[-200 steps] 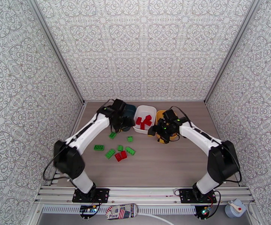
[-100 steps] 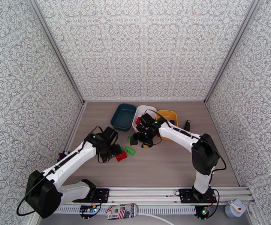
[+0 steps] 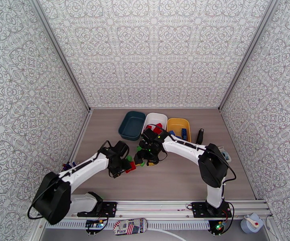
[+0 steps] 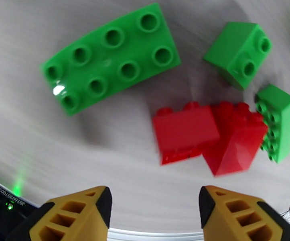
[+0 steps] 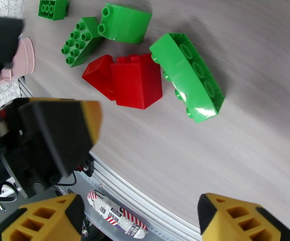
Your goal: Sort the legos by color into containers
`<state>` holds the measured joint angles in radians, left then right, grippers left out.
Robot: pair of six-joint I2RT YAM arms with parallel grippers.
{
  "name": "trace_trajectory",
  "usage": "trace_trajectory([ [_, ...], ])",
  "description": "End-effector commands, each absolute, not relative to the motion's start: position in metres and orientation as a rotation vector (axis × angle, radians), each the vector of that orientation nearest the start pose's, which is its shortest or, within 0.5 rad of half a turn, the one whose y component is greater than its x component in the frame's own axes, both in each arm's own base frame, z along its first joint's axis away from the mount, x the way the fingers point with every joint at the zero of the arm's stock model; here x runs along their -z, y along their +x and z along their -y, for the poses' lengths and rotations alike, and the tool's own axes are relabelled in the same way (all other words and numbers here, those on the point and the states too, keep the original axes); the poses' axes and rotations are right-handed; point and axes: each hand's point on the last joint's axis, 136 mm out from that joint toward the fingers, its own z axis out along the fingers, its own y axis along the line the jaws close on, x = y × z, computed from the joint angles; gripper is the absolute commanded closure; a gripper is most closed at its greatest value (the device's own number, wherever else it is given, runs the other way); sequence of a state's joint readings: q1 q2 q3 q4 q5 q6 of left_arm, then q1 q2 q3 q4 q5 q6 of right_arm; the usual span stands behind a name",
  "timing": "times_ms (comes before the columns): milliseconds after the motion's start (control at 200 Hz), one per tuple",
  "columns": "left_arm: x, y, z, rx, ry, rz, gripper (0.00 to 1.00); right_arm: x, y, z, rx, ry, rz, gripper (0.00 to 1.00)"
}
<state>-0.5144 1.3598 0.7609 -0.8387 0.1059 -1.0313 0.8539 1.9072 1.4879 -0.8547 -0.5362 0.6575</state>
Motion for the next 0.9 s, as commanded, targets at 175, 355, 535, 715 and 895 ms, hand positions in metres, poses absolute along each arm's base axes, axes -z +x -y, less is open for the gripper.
trace_trajectory([
  [175,-0.027,0.212,0.139,0.289,-0.755,-3.029,0.36,-0.094,0.204,-0.367,-0.877,-0.424,-3.164,0.21],
  [355,-0.022,0.226,0.139,0.300,-0.758,-3.027,0.36,-0.095,0.206,-0.364,-0.863,-0.413,-3.161,0.21],
  [535,-0.022,0.238,0.144,0.307,-0.719,-3.037,0.36,-0.096,0.207,-0.361,-0.849,-0.405,-3.161,0.21],
  [715,-0.021,0.246,0.149,0.328,-0.705,-3.037,0.36,-0.096,0.209,-0.359,-0.839,-0.388,-3.159,0.21],
  [895,-0.019,0.256,0.154,0.320,-0.667,-3.050,0.37,-0.097,0.210,-0.358,-0.835,-0.383,-3.155,0.21],
])
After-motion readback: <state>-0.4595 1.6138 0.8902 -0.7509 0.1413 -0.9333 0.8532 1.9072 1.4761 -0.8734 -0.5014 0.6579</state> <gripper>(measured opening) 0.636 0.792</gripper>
